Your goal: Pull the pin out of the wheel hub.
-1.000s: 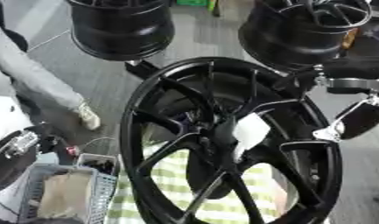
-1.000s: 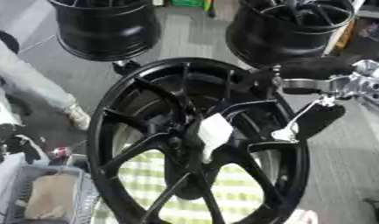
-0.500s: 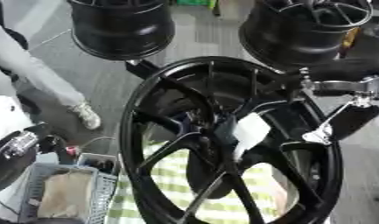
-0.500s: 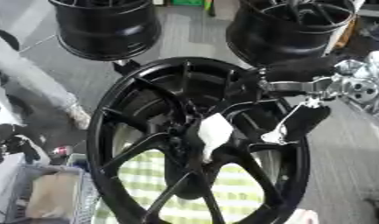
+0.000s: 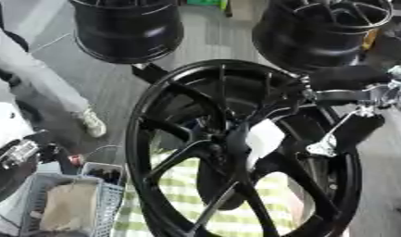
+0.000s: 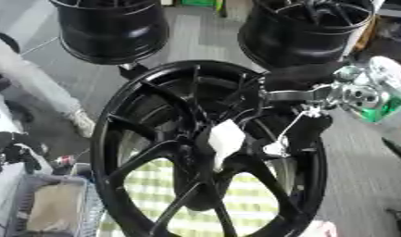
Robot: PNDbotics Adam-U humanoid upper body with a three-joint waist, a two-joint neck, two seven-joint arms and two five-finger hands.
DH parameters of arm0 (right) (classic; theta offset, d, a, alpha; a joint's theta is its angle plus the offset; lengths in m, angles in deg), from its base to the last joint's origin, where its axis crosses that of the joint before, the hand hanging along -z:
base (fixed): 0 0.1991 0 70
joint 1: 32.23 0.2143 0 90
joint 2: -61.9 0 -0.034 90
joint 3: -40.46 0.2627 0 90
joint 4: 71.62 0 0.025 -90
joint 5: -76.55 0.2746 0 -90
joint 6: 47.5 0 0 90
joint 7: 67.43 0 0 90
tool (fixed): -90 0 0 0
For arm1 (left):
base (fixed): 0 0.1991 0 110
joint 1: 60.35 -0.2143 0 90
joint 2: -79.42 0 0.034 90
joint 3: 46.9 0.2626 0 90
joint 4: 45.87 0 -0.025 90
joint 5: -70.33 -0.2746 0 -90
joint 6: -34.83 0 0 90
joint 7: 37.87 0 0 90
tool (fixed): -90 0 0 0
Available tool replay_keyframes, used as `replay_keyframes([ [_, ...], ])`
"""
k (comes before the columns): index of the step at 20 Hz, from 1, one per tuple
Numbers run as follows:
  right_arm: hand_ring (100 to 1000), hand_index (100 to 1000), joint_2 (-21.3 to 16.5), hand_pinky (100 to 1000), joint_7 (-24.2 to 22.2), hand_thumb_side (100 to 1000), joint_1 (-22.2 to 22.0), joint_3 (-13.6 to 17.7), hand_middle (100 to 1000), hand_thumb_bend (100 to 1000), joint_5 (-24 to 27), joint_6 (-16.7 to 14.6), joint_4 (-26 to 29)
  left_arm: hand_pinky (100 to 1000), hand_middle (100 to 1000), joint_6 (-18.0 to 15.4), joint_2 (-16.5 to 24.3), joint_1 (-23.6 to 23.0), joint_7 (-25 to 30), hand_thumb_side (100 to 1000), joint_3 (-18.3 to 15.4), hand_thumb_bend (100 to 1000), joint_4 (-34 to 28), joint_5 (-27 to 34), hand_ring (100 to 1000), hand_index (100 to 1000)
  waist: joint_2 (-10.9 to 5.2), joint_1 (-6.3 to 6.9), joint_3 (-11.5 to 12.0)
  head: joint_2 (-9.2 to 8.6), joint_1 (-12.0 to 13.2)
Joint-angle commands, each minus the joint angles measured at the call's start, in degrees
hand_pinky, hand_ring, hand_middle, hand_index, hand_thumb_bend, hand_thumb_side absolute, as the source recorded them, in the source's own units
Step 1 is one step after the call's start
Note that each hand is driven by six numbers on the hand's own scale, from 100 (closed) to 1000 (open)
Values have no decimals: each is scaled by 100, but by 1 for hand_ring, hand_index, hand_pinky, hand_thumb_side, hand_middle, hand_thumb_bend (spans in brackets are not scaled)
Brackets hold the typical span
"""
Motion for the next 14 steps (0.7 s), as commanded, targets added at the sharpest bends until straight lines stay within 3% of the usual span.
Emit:
replay_keyframes([
  [1,720,976,-68,770,-25,343,97,9,894,277,-3,20,68,577,577,-3,86,85,21,934,26,100,-56,24,431,703,-48,28,8,-15,-21],
  [14,712,962,100,763,-107,340,242,-117,875,267,19,139,68,577,576,-21,83,95,35,934,37,100,-43,28,432,703,-31,45,17,-15,-52],
])
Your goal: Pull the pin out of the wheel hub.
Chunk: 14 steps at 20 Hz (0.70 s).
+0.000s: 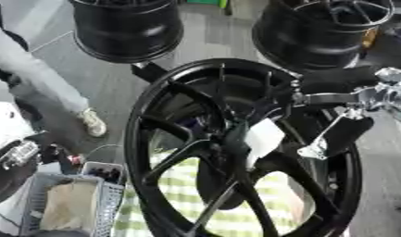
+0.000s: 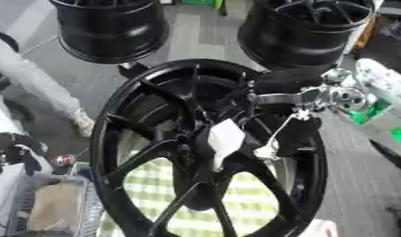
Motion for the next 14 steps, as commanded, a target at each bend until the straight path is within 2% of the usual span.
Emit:
replay_keyframes([
  [1,711,960,-54,762,-28,340,101,29,872,267,21,42,68,577,576,-13,84,89,26,935,8,100,-71,28,432,703,-50,36,-1,-15,-14],
  [14,701,938,99,757,-162,344,219,-100,847,257,54,194,68,577,576,-13,81,96,46,936,18,100,-73,25,430,703,-49,24,23,-15,-29],
])
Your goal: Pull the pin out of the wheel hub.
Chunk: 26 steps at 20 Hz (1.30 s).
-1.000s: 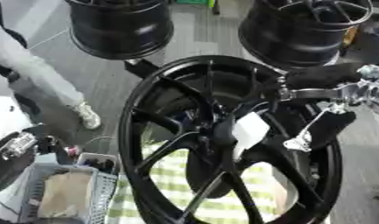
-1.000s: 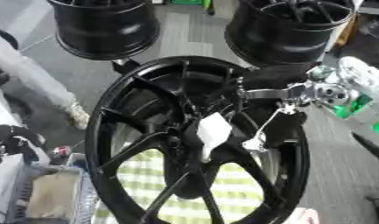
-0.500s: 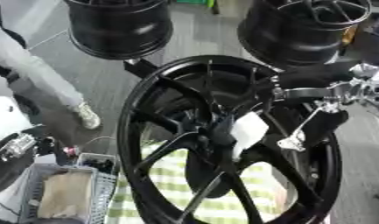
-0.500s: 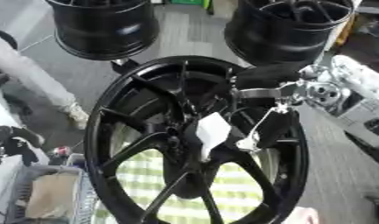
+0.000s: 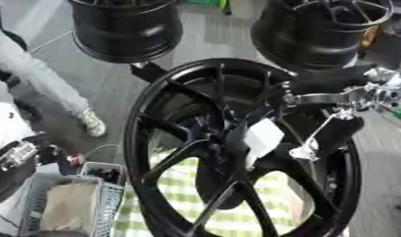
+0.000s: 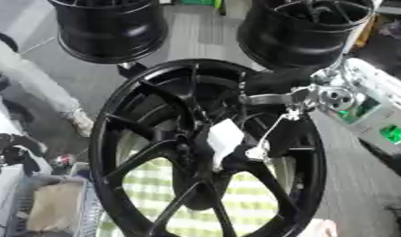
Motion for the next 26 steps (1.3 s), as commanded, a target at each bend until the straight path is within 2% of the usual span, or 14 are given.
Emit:
replay_keyframes([
  [1,701,937,-62,756,-39,344,98,28,845,256,13,75,68,577,576,6,80,83,28,936,19,100,-75,25,430,703,-52,22,12,-15,-20],
  [13,683,890,-17,752,-213,323,84,-10,796,266,-64,447,68,577,576,8,73,104,47,936,27,100,-84,25,430,703,-37,16,33,-15,-23],
  [26,654,804,33,742,-281,323,128,-27,712,258,-60,534,68,577,576,11,74,111,60,937,31,100,-87,24,429,704,-33,5,41,-15,-25],
])
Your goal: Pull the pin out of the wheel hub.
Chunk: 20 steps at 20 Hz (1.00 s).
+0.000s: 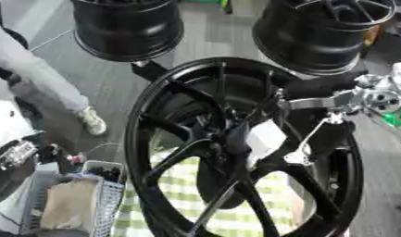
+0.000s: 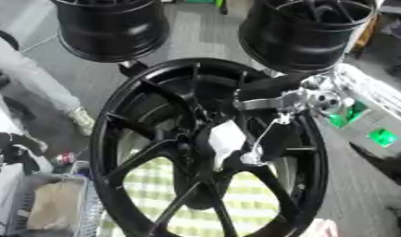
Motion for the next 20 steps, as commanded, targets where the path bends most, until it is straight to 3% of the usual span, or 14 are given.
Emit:
replay_keyframes([
  [1,653,802,-78,741,14,323,109,48,709,256,-4,-2,68,577,576,-2,73,82,24,937,27,100,-88,25,429,704,-61,17,3,-15,-8],
  [10,634,763,-20,732,102,344,178,39,665,200,42,35,68,577,576,-2,77,75,24,938,23,100,-86,24,429,704,-62,16,-9,-15,6],
  [15,602,692,11,717,221,285,211,55,589,100,19,111,68,577,576,-2,77,71,24,939,24,100,-83,22,429,704,-62,17,-10,-15,7],
  [20,577,643,11,705,369,226,235,81,538,100,-7,166,68,578,576,0,78,69,24,940,23,100,-81,17,429,704,-60,13,-10,-15,14],
])
